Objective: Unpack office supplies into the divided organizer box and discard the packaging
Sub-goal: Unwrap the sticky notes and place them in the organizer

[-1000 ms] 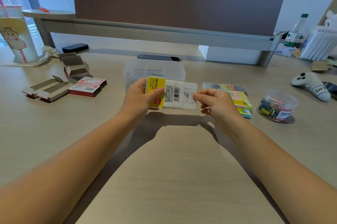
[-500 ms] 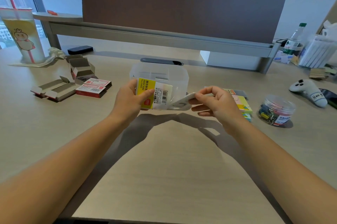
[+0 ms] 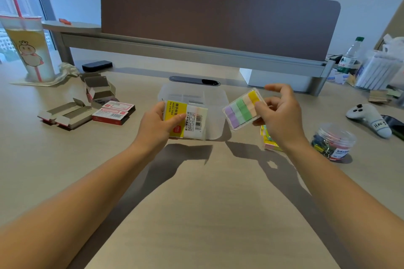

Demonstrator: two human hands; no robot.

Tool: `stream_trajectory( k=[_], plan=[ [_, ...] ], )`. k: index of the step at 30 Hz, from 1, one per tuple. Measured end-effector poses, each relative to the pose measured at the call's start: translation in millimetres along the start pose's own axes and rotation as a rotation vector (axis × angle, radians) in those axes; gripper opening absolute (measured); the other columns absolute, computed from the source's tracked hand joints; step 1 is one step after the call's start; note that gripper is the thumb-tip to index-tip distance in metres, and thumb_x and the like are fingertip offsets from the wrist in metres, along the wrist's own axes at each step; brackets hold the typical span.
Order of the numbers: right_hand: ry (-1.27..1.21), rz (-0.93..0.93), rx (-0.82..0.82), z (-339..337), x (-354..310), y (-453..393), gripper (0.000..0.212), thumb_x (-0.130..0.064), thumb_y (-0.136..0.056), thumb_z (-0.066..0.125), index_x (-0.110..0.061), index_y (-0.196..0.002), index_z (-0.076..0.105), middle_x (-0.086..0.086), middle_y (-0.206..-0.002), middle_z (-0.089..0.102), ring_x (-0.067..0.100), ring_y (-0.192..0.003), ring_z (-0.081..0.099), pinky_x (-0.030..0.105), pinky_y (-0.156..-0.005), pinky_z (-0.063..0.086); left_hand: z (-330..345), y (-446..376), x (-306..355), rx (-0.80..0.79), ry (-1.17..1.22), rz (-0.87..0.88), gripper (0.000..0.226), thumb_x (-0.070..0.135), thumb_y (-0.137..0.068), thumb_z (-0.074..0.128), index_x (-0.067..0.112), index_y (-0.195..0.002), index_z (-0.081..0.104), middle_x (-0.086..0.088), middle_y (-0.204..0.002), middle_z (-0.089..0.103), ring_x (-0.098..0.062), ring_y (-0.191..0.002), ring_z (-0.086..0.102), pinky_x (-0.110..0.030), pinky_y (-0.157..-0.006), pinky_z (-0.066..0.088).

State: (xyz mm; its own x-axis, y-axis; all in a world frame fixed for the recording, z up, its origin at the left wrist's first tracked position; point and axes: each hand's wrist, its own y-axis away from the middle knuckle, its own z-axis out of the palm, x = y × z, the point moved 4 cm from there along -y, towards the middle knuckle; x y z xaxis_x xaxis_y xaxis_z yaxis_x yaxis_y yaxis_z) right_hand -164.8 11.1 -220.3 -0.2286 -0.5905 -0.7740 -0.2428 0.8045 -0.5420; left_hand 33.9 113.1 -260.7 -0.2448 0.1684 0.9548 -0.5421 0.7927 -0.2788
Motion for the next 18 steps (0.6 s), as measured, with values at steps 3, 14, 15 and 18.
stream_trajectory(
  k=[3, 14, 15, 18],
  plan=[
    [-0.013, -0.037, 0.102, 4.3, -7.7, -17.6, 0.025, -0.019, -0.088, 0.052, -0.01, -0.111, 0.047, 0.009, -0.102, 0.061, 0.014, -0.086, 0.061, 0.01, -0.052, 0.05, -0.5, -3.2, 1.5, -0.014, -0.015, -0.002, 0.02, 0.011, -0.087, 0.05, 0.009, -0.107, 0.052, -0.001, -0.098, 0.057, -0.005, -0.072, 0.057, -0.008, -0.049, 0.05],
    [0.116, -0.073, 0.02, 44.1, -17.1, -52.2, 0.02, -0.017, -0.089, 0.051, -0.006, -0.106, 0.053, 0.013, -0.111, 0.059, 0.019, -0.095, 0.057, 0.031, -0.073, 0.054, -2.2, -13.8, -2.6, -0.051, 0.039, -0.008, 0.008, 0.011, -0.086, 0.051, 0.016, -0.092, 0.051, 0.001, -0.092, 0.059, -0.007, -0.074, 0.059, -0.011, -0.054, 0.052],
    [0.145, -0.08, -0.006, 46.3, -17.8, -53.9, 0.021, -0.016, -0.089, 0.051, -0.005, -0.105, 0.054, 0.014, -0.111, 0.059, 0.018, -0.095, 0.055, 0.033, -0.076, 0.053, -3.2, -14.4, -3.6, -0.055, 0.044, -0.01, 0.008, 0.011, -0.086, 0.051, 0.016, -0.092, 0.051, 0.001, -0.092, 0.059, -0.006, -0.074, 0.059, -0.012, -0.055, 0.052],
    [0.228, -0.107, -0.081, 50.6, -18.6, -59.5, 0.021, -0.016, -0.088, 0.052, -0.004, -0.105, 0.056, 0.015, -0.111, 0.06, 0.019, -0.094, 0.053, 0.036, -0.08, 0.052, -5.7, -15.3, -5.8, -0.06, 0.053, -0.012, 0.008, 0.012, -0.086, 0.051, 0.017, -0.093, 0.052, 0.001, -0.092, 0.06, -0.006, -0.075, 0.06, -0.012, -0.055, 0.053]
  ],
)
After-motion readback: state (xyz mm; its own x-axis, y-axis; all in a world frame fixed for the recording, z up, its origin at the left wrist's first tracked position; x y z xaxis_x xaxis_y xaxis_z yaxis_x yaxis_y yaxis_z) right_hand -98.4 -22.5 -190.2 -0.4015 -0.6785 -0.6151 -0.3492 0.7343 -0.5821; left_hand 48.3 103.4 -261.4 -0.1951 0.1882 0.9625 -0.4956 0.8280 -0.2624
